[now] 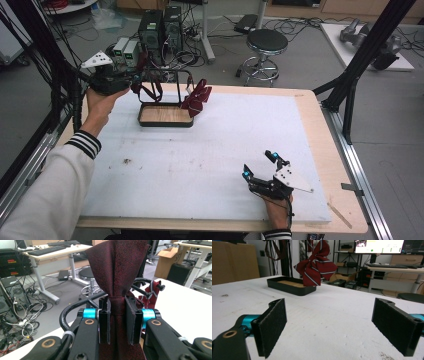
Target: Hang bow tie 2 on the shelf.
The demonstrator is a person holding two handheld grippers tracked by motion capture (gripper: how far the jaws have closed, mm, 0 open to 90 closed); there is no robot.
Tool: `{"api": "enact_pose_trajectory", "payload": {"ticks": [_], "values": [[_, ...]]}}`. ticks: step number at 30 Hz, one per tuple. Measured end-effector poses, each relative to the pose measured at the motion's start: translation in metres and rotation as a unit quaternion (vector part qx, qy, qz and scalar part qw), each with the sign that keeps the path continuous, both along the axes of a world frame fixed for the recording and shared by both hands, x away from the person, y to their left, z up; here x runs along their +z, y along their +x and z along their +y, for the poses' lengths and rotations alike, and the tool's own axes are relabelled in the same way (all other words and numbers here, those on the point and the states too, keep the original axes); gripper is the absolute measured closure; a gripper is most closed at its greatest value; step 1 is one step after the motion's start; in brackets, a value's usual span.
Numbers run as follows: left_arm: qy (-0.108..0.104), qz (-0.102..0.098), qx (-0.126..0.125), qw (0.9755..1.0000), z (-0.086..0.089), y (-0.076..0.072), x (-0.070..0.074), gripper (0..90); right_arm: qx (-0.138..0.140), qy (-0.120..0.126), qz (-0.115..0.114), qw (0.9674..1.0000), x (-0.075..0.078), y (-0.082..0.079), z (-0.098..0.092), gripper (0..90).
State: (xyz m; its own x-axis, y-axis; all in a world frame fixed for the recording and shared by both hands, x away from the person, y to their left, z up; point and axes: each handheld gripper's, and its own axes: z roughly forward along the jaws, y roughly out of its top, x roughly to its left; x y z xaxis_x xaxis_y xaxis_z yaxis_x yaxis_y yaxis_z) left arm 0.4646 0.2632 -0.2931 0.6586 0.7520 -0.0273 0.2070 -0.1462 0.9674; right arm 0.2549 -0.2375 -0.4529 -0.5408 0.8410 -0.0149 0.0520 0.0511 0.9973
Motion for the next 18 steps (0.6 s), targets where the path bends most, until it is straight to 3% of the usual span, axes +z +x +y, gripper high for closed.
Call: {"api": "enact_pose_trajectory", "payload": {"ticks": [9,18], "values": [[-0.02,0.006,0.015,0.9997,0.004,0.012,-0.008,75.7,0.0,0.001,-0.001,1.0,0.0,0.0,-0.001,11.8],[-0.007,0.013,0.018,0.9997,-0.001,0.024,-0.006,75.6,0.001,0.005,0.002,1.0,0.0,0.0,-0.001,11.8]]}}
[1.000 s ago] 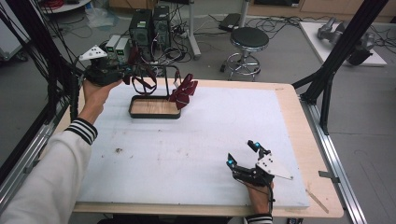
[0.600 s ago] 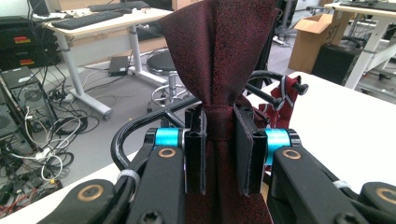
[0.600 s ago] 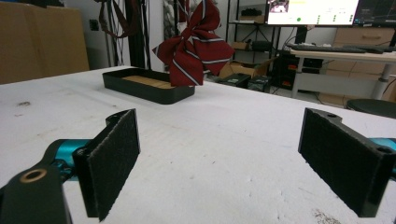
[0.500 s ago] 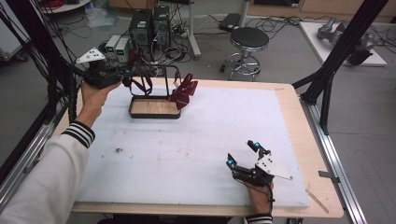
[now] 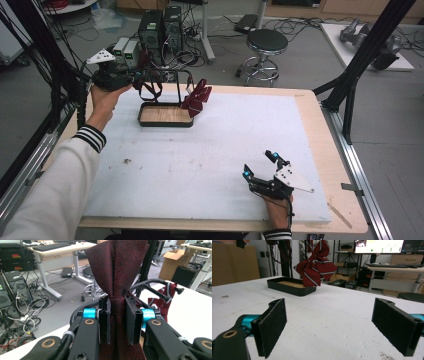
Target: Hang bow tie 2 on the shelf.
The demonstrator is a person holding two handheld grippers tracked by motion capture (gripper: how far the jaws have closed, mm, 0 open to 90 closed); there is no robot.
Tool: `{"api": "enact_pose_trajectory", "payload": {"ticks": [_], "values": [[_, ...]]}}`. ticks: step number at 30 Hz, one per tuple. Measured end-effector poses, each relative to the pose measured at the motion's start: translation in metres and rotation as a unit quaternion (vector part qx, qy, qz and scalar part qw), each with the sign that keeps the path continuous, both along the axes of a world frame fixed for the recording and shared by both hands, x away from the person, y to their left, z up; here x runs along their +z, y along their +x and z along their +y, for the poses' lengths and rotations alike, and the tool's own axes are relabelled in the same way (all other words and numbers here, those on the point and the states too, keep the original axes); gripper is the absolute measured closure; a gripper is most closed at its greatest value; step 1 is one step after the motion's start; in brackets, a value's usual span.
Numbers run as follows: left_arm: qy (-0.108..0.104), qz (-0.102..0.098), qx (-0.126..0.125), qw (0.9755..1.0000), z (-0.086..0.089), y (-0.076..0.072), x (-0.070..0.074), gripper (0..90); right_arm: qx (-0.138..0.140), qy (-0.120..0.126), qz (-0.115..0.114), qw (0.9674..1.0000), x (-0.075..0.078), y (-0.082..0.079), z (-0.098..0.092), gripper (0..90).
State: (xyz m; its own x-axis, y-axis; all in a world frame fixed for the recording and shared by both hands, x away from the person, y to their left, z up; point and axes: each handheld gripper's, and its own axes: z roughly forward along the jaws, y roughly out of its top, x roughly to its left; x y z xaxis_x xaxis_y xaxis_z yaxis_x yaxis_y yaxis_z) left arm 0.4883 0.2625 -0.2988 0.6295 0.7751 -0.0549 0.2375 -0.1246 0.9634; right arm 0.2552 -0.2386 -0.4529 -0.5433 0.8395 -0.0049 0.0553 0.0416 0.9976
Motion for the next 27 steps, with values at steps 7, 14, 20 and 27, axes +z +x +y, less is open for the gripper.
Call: {"api": "enact_pose_trajectory", "payload": {"ticks": [7,14,20,27], "values": [[0.011,0.001,0.011,0.9999,-0.001,0.005,0.004,75.7,0.0,-0.001,-0.001,1.0,0.0,0.0,0.0,11.8],[0.019,0.002,0.014,0.9997,0.0,0.01,0.007,75.6,-0.001,0.0,-0.001,1.0,0.0,0.0,0.0,11.8],[0.026,0.0,0.013,0.9996,-0.005,0.014,0.009,75.5,0.0,0.001,-0.002,1.0,0.0,0.0,0.0,11.8],[0.035,0.008,0.014,0.9993,-0.007,0.014,0.007,75.0,0.001,0.001,-0.003,1.0,0.0,0.0,0.0,11.8]]}}
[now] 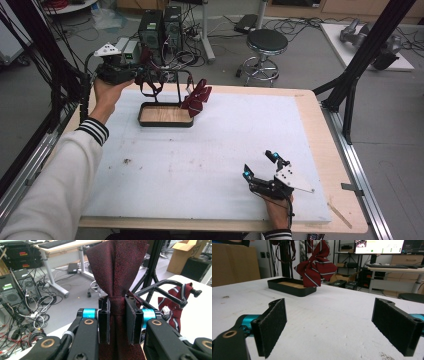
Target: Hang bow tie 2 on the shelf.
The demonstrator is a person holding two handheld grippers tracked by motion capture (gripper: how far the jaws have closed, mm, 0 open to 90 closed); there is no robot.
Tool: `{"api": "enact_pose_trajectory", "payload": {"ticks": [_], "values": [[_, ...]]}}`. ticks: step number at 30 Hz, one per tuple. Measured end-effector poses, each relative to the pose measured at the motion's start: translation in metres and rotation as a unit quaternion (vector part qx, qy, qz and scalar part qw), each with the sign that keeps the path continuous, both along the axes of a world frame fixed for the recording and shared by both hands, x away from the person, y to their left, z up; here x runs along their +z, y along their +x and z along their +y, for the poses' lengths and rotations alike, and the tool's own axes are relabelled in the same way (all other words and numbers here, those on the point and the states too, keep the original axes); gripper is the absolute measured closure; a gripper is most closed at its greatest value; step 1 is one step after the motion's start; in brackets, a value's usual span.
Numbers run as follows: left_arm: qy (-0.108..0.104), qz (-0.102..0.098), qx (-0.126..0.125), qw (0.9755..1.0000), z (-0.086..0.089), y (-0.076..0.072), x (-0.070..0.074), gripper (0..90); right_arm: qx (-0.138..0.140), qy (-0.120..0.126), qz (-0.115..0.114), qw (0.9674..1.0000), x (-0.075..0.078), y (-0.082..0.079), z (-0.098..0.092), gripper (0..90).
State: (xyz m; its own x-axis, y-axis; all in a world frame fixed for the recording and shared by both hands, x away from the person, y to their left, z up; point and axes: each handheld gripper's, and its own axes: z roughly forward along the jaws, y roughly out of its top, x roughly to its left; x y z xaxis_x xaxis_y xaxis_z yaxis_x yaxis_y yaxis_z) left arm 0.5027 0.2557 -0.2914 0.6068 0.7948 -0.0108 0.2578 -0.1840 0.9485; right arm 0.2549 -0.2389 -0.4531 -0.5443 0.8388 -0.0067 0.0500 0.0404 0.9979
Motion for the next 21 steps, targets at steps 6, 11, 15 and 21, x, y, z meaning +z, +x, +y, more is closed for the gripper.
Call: {"api": "enact_pose_trajectory", "payload": {"ticks": [6,11,15,21], "values": [[0.002,0.002,0.001,1.0,-0.0005,-0.0008,-0.0009,74.3,0.0,0.0,0.0,1.0,0.0,0.0,-0.0001,11.8],[0.004,0.001,0.002,1.0,-0.0006,-0.0023,-0.0007,73.0,-0.001,0.0,0.0,1.0,0.0,0.0,0.0002,11.8],[0.004,-0.003,0.004,1.0,-0.0002,-0.0032,0.0008,70.7,0.0,0.0,-0.001,1.0,0.0001,0.0,0.0002,11.8],[-0.003,0.006,0.014,0.9999,0.003,-0.0036,0.0018,50.5,0.0,-0.001,-0.001,1.0,0.0001,0.0001,0.0003,11.8]]}}
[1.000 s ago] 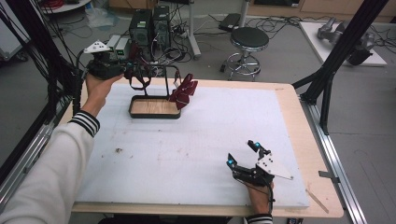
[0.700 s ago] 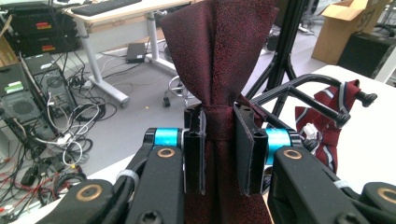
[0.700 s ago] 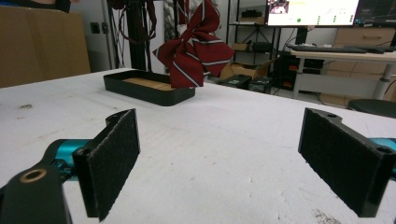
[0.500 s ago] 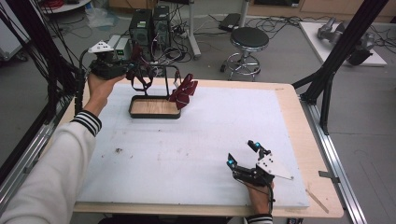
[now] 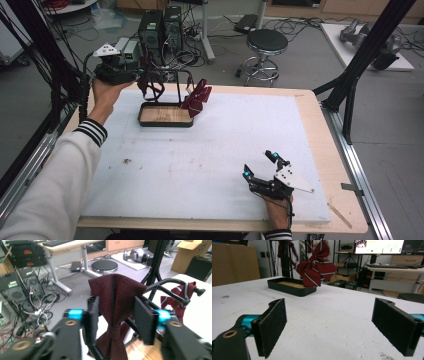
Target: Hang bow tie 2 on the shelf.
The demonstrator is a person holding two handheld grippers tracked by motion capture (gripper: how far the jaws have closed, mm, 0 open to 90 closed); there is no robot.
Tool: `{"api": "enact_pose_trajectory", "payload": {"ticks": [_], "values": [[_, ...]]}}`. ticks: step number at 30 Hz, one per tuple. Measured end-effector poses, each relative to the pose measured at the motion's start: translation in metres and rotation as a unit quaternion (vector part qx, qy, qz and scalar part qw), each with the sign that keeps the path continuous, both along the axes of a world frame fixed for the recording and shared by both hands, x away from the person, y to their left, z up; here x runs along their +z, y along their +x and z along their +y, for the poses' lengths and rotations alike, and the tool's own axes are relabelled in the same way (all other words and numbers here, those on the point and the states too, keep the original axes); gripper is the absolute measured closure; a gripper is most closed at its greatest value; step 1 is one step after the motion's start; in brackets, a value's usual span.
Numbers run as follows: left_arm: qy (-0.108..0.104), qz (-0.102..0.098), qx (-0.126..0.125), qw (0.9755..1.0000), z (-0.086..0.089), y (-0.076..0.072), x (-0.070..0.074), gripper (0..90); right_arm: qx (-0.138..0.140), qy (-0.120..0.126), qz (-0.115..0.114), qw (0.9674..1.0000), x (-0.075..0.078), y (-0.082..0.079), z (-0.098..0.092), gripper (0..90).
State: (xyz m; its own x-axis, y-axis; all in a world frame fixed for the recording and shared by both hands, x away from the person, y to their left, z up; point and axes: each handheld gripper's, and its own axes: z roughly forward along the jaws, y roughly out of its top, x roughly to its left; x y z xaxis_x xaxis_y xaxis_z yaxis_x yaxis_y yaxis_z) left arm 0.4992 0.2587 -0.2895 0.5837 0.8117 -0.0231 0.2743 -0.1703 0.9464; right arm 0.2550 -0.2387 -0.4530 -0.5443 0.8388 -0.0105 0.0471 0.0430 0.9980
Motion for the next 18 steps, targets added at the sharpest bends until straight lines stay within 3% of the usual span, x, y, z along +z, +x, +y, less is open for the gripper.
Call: {"api": "enact_pose_trajectory", "payload": {"ticks": [9,13,18], "values": [[-0.006,-0.018,-0.003,0.9998,0.002,-0.004,0.003,16.0,0.0,0.0,0.002,1.0,0.0,0.0,0.0,11.8],[-0.012,-0.028,-0.009,0.9995,0.004,-0.006,0.004,14.1,0.0,0.0,0.002,1.0,0.0,0.0,0.0,11.8],[0.0,-0.044,-0.022,0.9988,0.006,-0.013,0.004,13.1,0.001,0.0,0.003,1.0,0.0,0.0,0.0,11.8]]}}
